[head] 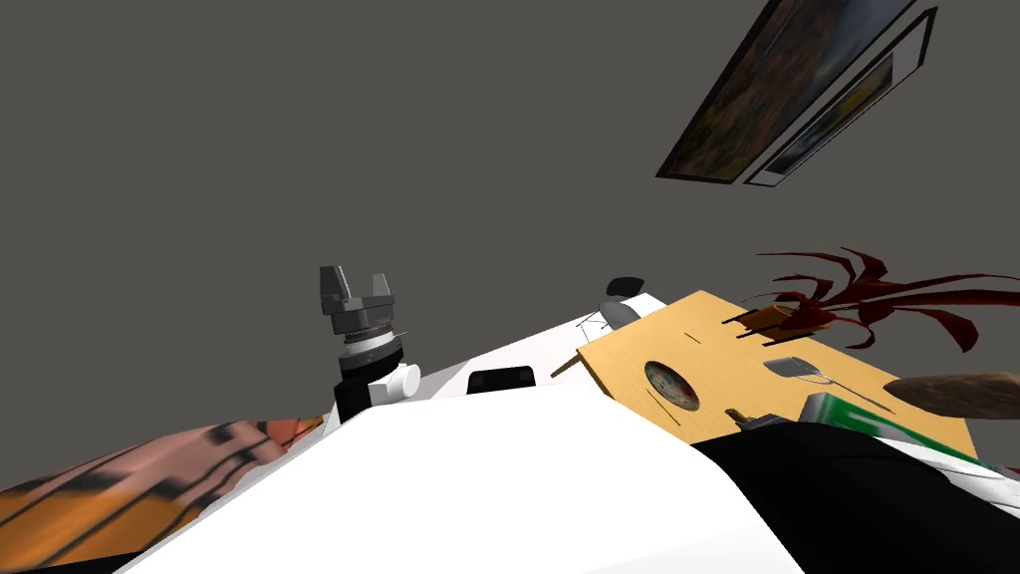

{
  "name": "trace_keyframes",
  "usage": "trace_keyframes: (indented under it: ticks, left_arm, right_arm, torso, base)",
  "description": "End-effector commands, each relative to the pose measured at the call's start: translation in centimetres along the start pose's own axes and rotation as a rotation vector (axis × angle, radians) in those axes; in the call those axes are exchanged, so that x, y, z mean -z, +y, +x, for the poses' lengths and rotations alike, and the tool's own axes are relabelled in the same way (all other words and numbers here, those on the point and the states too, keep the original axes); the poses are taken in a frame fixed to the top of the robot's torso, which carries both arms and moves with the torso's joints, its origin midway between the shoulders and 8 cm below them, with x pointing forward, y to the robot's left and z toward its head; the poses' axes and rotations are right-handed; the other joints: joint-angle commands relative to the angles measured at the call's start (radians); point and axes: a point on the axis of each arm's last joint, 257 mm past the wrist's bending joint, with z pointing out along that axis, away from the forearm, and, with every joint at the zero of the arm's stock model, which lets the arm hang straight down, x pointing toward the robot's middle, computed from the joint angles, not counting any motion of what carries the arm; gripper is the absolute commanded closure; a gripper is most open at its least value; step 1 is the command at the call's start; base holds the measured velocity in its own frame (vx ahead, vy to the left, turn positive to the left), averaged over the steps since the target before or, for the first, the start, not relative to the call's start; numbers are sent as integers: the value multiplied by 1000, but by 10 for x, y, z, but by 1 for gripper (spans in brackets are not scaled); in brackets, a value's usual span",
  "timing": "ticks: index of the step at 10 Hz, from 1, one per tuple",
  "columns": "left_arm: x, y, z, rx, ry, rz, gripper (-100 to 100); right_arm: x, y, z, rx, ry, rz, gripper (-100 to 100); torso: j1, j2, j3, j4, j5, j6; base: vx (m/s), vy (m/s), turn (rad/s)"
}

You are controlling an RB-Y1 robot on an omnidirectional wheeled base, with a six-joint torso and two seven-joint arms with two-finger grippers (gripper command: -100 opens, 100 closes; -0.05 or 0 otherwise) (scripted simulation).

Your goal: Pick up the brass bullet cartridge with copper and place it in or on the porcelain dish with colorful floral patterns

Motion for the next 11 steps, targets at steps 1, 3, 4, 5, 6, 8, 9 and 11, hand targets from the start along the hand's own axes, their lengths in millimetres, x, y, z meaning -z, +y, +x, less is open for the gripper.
trace_keyframes:
  ticks: [1,3,4,5,6,8,9,11]
  left_arm:
    - [0,0,0,0,0,0,0]
    - [0,0,0,0,0,0,0]
    - [0,0,0,0,0,0,0]
    - [0,0,0,0,0,0,0]
    - [0,0,0,0,0,0,0]
    - [0,0,0,0,0,0,0]
    - [0,0,0,0,0,0,0]
    - [0,0,0,0,0,0,0]
  right_arm:
    - [-4,20,3,-12,-3,-38,100]
    - [-7,49,14,-28,-2,-93,100]
    - [-8,68,20,-38,0,-127,100]
    - [-7,66,23,-39,5,-122,100]
    - [-8,68,20,-38,0,-127,100]
    - [-9,94,30,-52,3,-172,100]
    - [-9,94,30,-52,3,-172,100]
    - [-9,93,29,-53,3,-170,-100]
  torso:
    - [0,0,0,0,0,0]
    - [-5,3,1,0,-2,0]
    - [-4,4,2,1,-1,1]
    - [-5,2,1,1,-2,1]
    - [-2,5,3,1,-1,0]
    - [2,13,7,2,0,3]
    - [0,11,6,2,-1,2]
    - [4,16,8,3,0,2]
  base:
    - [256,-152,9]
    - [199,-148,37]
    - [255,-155,8]
    - [181,-109,6]
    - [53,-37,17]
    - [109,-94,8]
    - [91,-59,4]
    - [20,-12,6]
